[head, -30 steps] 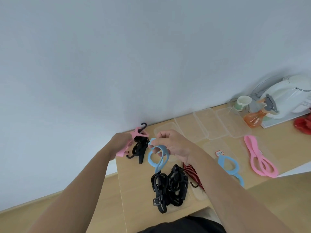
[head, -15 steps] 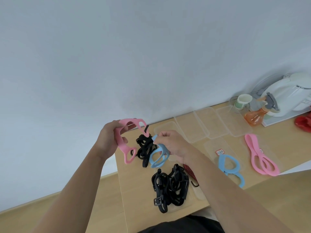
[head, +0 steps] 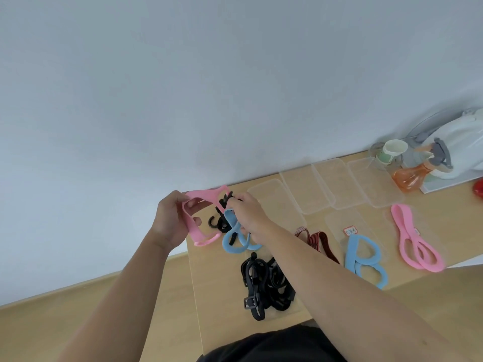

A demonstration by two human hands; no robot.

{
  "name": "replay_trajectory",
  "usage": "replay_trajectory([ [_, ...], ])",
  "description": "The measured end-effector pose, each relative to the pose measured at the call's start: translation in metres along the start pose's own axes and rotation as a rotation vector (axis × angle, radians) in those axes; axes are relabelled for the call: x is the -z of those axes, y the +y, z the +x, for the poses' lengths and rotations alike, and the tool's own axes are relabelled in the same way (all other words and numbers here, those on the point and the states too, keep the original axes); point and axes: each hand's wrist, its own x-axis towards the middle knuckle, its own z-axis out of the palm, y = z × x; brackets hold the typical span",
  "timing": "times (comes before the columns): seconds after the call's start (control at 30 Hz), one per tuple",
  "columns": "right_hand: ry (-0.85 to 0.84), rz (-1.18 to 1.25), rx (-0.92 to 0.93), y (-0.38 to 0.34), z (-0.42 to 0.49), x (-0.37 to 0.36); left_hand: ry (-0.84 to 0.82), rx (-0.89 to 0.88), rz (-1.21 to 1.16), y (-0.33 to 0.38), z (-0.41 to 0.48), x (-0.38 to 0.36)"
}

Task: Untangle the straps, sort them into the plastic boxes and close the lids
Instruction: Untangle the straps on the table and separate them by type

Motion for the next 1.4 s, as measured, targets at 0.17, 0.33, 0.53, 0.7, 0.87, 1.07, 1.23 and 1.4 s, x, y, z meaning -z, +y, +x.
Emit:
replay_trajectory([
  [0.17, 0.0, 0.016, -0.096, 0.0, 0.026, -0.001, -0.023, 0.013, -0.034, 0.002, -0.002, 0.007],
  [0.33, -0.05, -0.02, -0.098, 0.002, 0.037, 0.002, -0.07, 0.027, -0.041, 0.0, 0.008, 0.019],
  [0.53, 0.09, -0.122, 0.086, 0.013, 0.041, 0.003, 0.004, 0.034, -0.099, -0.01, 0.021, 0.028],
  [0.7, 0.277, -0.499, 0.256, 0.023, 0.043, 0.0, 0.023, 0.045, -0.111, -0.017, 0.023, 0.021],
  [0.87, 0.383, -0.935, 0.42, 0.033, 0.047, -0.005, 0.013, 0.054, -0.157, -0.019, 0.032, 0.021],
  [1.07, 0.169, -0.626, 0.459, 0.038, 0.049, -0.004, 0.017, 0.063, -0.23, -0.012, 0.035, 0.015],
  [1.23, -0.013, -0.003, 0.162, 0.031, 0.048, -0.002, 0.034, 0.068, -0.27, -0.008, 0.037, 0.011],
  [1.4, -0.109, 0.387, -0.059, 0.025, 0.044, 0.005, 0.059, 0.091, -0.31, -0.008, 0.039, 0.012],
])
